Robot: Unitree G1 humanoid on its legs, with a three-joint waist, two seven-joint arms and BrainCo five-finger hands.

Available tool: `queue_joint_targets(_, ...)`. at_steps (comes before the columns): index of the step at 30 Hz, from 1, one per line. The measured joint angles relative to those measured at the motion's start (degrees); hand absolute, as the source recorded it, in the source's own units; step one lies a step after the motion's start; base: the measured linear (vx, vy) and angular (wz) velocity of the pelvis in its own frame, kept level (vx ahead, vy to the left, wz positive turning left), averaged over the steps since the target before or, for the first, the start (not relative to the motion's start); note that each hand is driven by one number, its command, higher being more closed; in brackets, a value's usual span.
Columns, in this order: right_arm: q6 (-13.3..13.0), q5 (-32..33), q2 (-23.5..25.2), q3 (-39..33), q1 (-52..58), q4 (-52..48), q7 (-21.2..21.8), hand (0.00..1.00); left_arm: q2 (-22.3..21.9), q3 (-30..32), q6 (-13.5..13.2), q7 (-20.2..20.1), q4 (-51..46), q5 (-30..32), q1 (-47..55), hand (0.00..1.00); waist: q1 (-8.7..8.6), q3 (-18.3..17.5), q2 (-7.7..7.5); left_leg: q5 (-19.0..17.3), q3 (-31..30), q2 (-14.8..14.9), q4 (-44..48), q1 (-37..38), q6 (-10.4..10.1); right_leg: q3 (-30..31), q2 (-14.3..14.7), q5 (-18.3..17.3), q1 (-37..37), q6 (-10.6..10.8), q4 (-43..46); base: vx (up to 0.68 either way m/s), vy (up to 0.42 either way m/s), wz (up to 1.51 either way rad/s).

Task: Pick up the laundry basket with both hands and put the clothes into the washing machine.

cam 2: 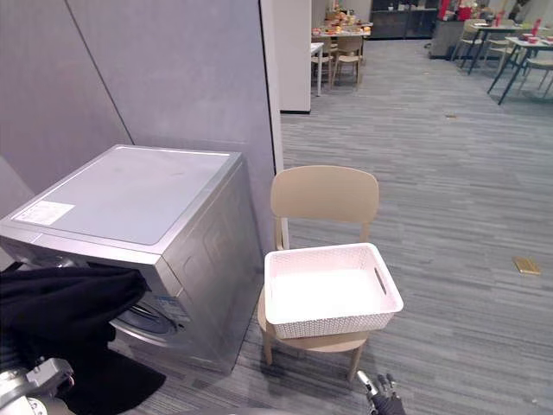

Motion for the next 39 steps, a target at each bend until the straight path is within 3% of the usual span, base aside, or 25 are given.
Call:
queue_joint_targets(5, -0.05, 0.04, -0.79, 0.71, -2.74, 8.13, -1.46, 0.0, -0.4, -5.53, 2.38, -3.04, 13.41, -1.22, 0.27, 1.0, -0.05, 0.38, -1.92, 0.14, -0.79, -0.47, -0.02, 0.98, 0.07, -1.38, -0.92, -2.11, 0.78, 0.29, 2.73, 0.04, -0.01, 0.12)
queue_joint_targets(10, -0.14, 0.44, -1.38, -1.46, -3.95, 17.11, -2.68, 0.0, -0.28, -12.09, 4.0, -4.89, 20.76, -2.91, 0.66, 1.0, -0.23, 0.93, -3.07, 1.04, -3.4, -0.96, -0.01, 1.12, 0.03, -3.11, -0.93, -4.08, 1.87, -0.1, 4.54, 0.03, -0.034, 0.19)
queue_joint_targets(15, -0.25, 0.44, -4.11, -1.67, -9.58, 26.13, -4.74, 0.0, 1.73, -20.26, 4.59, -6.55, 33.91, -4.15, -1.7, 1.0, -0.02, 3.88, -2.91, 1.9, -8.65, -0.51, 0.4, 1.14, -0.03, -4.95, -0.12, -7.02, 2.75, -1.21, 7.74, 0.01, -0.067, 0.29)
queue_joint_targets(17, -0.05, -1.5, -4.97, -1.69, -11.94, 28.51, -4.98, 0.0, 1.47, -20.95, 5.21, -7.0, 34.88, -4.2, -1.52, 1.0, -0.04, 4.94, -2.75, 3.0, -9.44, 0.54, 0.6, 0.36, -0.28, -5.13, 0.85, -7.78, 2.14, -1.91, 8.91, -0.04, -0.101, 0.21)
queue_joint_targets(20, -0.01, -3.99, -6.56, -0.52, -14.68, 28.7, -6.19, 0.0, 2.01, -22.4, 5.51, -7.18, 33.91, -4.22, -2.96, 1.0, 0.32, 7.63, -2.57, 4.95, -14.76, 2.38, 5.08, -7.55, -0.75, -9.67, 1.45, -12.4, -3.33, -3.84, 18.03, -0.1, -0.144, 0.66)
queue_joint_targets(21, -0.03, -4.05, -6.77, -0.57, -15.39, 28.65, -6.4, 0.0, 2.1, -22.85, 5.66, -7.18, 33.31, -4.22, -3.16, 1.0, 0.31, 7.86, -2.32, 5.83, -15.82, 2.28, 4.89, -8.87, 0.05, -11.12, 1.28, -13.48, -4.18, -4.35, 19.89, -0.15, -0.173, 1.18)
queue_joint_targets(22, 0.04, -4.27, -7.48, -0.58, -16.11, 28.85, -7.16, 0.0, 2.35, -23.84, 5.72, -7.26, 32.59, -4.21, -3.96, 1.0, 0.4, 9.04, -1.54, 4.21, -15.3, 2.05, 2.66, -9.74, 6.7, -14.52, 0.81, -14.96, -4.31, -4.99, 22.02, -0.11, -0.123, 1.37)
queue_joint_targets(23, 0.08, -4.5, -7.64, -0.59, -17.03, 29.71, -7.41, 0.0, 2.82, -24.4, 5.94, -7.28, 33.23, -4.2, -5.26, 1.0, -0.19, 9.21, -2.0, -2.84, -9.36, 2.0, 2.47, -11.18, 13.94, -17.19, 0.71, -14.98, -3.92, -5.29, 20.43, -0.11, -0.152, 1.87)
queue_joint_targets(24, -0.03, -4.53, -6.96, -0.87, -18.48, 30.61, -7.45, 0.0, 3.87, -24.32, 6.17, -7.14, 33.23, -4.13, -8.3, 1.0, -0.15, 10.86, -4.45, -6.7, -0.36, 3.2, 14.4, -15.13, 17.08, -22.56, -1.31, -13.9, -3.3, -7.57, 18.49, -0.09, -0.131, 1.49)
queue_joint_targets(25, -0.02, -4.5, -7.08, -0.91, -19.47, 30.58, -7.65, 0.0, 3.86, -24.55, 6.07, -7.17, 32.74, -4.06, -8.98, 1.0, 0.52, 11.6, -3.95, -6.94, 1.86, 4.46, 23.25, -16.88, 17.29, -24.11, -1.79, -13.38, -3.33, -7.62, 18.49, -0.13, -0.148, 1.19)
queue_joint_targets(26, -0.12, -4.11, -7.25, -0.88, -20.47, 29.8, -8.55, 0.0, 3.57, -24.97, 5.92, -7.15, 32.5, -4.06, -9.13, 1.0, 0.9, 12.76, -3.68, -8.4, 3.44, 6.65, 35.22, -17.7, 16.64, -25.6, -1.67, -13.02, -2.6, -8.06, 18.33, -0.17, -0.148, 0.98)
queue_joint_targets(27, -0.35, -2.73, -7.23, -0.87, -20.3, 27.97, -9.28, 0.0, 3.47, -25.61, 6.02, -7.17, 32.53, -4.06, -8.49, 1.0, 0.73, 12.79, -1.63, -11.96, 1.65, 8.22, 46.88, -15.43, 11.64, -28.56, -0.92, -12.88, -0.65, -8.38, 18.25, -0.13, -0.118, 1.05)
queue_joint_targets(29, -0.45, -1.39, -7.5, -1.45, -21.08, 29.92, -9.7, 0.0, 3.98, -26.67, 5.87, -7.13, 32.29, -4.08, -9.1, 1.0, 0.69, 12.38, -0.83, -15.44, -2.61, 7.57, 51.99, -11.99, 5.96, -32.11, -0.02, -12.87, 0.3, -8.4, 17.66, -0.1, -0.074, 1.24)
queue_joint_targets(31, -0.4, -0.44, -7.44, -2.62, -23.23, 31.62, -10.16, 0.0, 4.19, -27.84, 5.93, -7.12, 32.27, -4.08, -11.05, 1.0, 0.26, 12.34, -0.83, -17.95, -4.85, 7.71, 46.4, -9.93, 1.98, -35.14, 1.35, -11.94, -0.89, -9.04, 15.94, -0.11, -0.026, 1.31)
queue_joint_targets(32, -0.41, -0.03, -7.48, -2.95, -24.3, 31.93, -10.8, 0.0, 4.25, -28.52, 5.95, -7.07, 32.27, -4.09, -11.31, 1.0, -0.11, 12.21, -0.76, -18.7, -5.34, 7.72, 37.41, -7.3, 0.52, -35.23, 1.72, -11.02, -1.7, -9.05, 15.3, -0.06, 0.03, 0.82)
queue_joint_targets(33, -0.43, 0.12, -7.56, -2.95, -24.54, 32.06, -10.89, 0.0, 4.26, -28.71, 5.95, -7.03, 32.27, -4.09, -11.29, 1.0, -0.08, 12.18, -0.69, -18.58, -5.51, 7.65, 35.39, -6.51, 0.3, -35.21, 1.69, -10.88, -1.81, -9.05, 15.42, -0.03, 0.084, 0.62)
queue_joint_targets(34, -0.44, 0.22, -7.84, -2.94, -25.5, 32.83, -10.97, 0.0, 4.31, -29.21, 5.97, -7.01, 32.28, -4.09, -11.26, 1.0, 0.11, 12.0, -0.43, -18.76, -6.54, 6.76, 28.32, -3.85, -2.31, -35.21, 1.01, -10.75, -2.12, -8.93, 16.65, -0.01, 0.086, 0.23)
queue_joint_targets(35, -0.42, 0.39, -7.88, -2.93, -25.74, 32.89, -11.05, 0.0, 4.32, -29.33, 5.98, -7.0, 32.27, -4.08, -11.27, 1.0, 0.17, 11.91, -0.36, -19.23, -6.84, 6.05, 25.19, -2.33, -3.36, -35.18, 0.11, -10.74, -2.32, -8.91, 17.98, -0.03, 0.238, 0.53)
queue_joint_targets(36, -0.44, 0.65, -7.79, -2.97, -26.09, 32.85, -11.14, 0.0, 4.42, -29.52, 6.27, -6.97, 32.34, -4.1, -11.73, 1.0, -0.54, 11.49, -0.96, -19.49, -8.02, 3.47, 19.85, 0.02, -3.75, -35.68, -2.95, -10.49, -2.63, -8.44, 21.41, -0.02, 0.257, 0.62)
queue_joint_targets(39, -0.21, 1.59, -7.6, -3.09, -25.0, 33.77, -11.27, 0.0, 5.81, -31.64, 6.33, -6.94, 33.18, -4.12, -14.01, 1.0, 0.26, 9.91, -3.15, -18.88, -9.68, -1.23, 18.67, 0.42, -2.43, -36.08, -8.11, -8.56, -1.81, -6.39, 23.41, 0.07, 0.322, 0.66)
